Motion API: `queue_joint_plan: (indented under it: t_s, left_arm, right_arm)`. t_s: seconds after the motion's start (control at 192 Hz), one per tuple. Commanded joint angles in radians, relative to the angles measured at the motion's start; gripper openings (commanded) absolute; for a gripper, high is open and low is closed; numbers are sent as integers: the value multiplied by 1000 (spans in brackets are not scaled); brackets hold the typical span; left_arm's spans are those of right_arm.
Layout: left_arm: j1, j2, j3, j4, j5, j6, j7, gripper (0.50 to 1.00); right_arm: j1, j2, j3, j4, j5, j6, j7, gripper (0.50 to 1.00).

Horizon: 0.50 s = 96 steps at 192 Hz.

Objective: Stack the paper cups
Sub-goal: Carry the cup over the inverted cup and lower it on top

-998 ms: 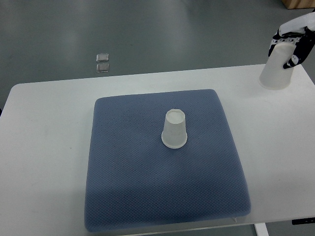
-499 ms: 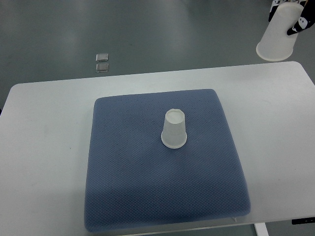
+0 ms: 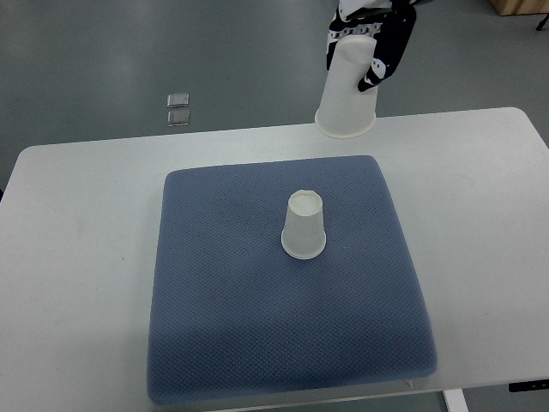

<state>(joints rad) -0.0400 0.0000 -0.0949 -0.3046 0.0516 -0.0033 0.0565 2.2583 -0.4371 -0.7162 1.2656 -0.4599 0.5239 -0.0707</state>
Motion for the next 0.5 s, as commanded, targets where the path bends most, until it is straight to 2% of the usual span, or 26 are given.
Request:
queue_joint_plan:
  t_s: [0.0,0.198,0.494]
  left_arm:
    - [0,0,0,1,-1,0,0,1000]
    - [2,0,0,2,-1,0,0,1000]
    - [2,0,-2,2,-1,0,0,1000]
  right_arm:
    - [-11,72,0,-2,40,-39,0,654]
    - [-23,150,-3,-3,106,-82,2,656]
    - [-75,166,-9,1,118,-87,3,656]
